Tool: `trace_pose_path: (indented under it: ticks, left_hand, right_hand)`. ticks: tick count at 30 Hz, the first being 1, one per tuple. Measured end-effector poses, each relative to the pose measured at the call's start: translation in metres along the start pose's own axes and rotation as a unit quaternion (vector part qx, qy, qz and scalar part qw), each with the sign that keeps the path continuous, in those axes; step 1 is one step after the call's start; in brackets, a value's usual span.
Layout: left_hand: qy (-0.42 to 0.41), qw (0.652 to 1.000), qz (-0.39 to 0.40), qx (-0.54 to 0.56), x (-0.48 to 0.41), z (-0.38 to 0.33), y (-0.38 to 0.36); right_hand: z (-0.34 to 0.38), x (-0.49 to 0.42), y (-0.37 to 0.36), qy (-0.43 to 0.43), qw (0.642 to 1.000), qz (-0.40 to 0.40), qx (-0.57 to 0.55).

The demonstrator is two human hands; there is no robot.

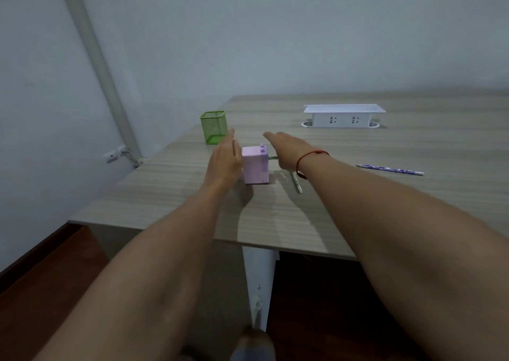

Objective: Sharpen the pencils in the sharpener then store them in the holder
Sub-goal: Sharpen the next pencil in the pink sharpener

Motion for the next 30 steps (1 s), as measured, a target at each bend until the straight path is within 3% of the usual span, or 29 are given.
trace_pose_path:
  ticks: [5,10,22,30]
  left_hand:
    - [0.049,0.981,0.168,-0.082,0.023,0.039,-0.027]
    - [-0.002,0.981,0.161,-0.113,0.019,0.041,-0.027]
    - [-0.099,0.938,0.214,-0.254,0.007,0.049,-0.053]
    - [-0.307,0.863,0.192,-0.353,-0.036,0.003,-0.034]
  right_hand:
    - [0.044,-0.001,-0.009,0.057,0.997,0.048,-0.029]
    - [0.049,-0.006,-0.017,0.030,0.999,0.034,-0.001]
    - [0.052,-0.022,-0.031,-0.028,0.999,-0.016,0.009]
    - [0.054,-0.016,-0.024,0.013,0.997,-0.058,0.042]
Point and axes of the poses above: each hand's wrist, its own x-axis away from the middle knuckle, its own y-axis out of the back of the hand, z = x × y, the point moved 10 cm from there along -x, towards the middle knuckle, and after that the axes turned 10 degrees about -z, right-handed, at the moved point
